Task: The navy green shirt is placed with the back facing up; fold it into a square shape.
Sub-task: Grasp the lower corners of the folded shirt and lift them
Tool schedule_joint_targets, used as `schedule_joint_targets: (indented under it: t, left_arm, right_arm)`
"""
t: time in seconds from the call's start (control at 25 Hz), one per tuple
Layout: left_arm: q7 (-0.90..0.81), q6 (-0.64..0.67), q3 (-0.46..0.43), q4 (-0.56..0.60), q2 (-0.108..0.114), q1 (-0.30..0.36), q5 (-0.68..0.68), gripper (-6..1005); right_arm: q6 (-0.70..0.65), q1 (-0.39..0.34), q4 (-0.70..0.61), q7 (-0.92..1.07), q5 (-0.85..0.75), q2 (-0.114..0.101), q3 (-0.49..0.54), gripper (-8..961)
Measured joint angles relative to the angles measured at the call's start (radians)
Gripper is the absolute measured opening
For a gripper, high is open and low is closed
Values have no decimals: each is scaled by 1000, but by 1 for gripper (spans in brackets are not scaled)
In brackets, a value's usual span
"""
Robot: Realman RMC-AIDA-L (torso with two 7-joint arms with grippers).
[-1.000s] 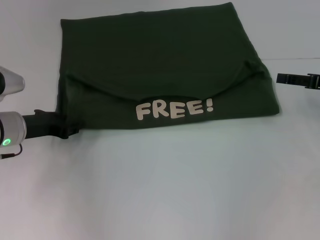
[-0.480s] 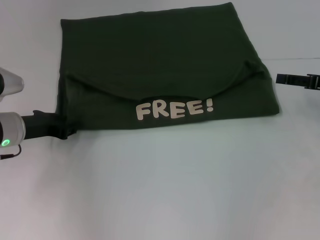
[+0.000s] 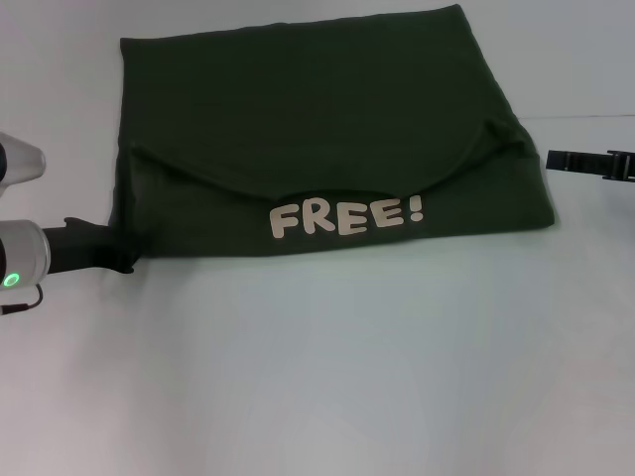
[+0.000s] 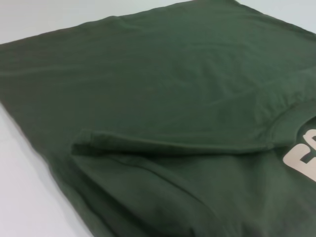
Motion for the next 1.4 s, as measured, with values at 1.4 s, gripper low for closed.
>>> schedule_joint_targets:
  t: [1.4]
  left_arm:
    - [-89,80,-5,14,18,-9,29,34]
  right_arm:
    - [220,200,19,526,-512,41,-153,765]
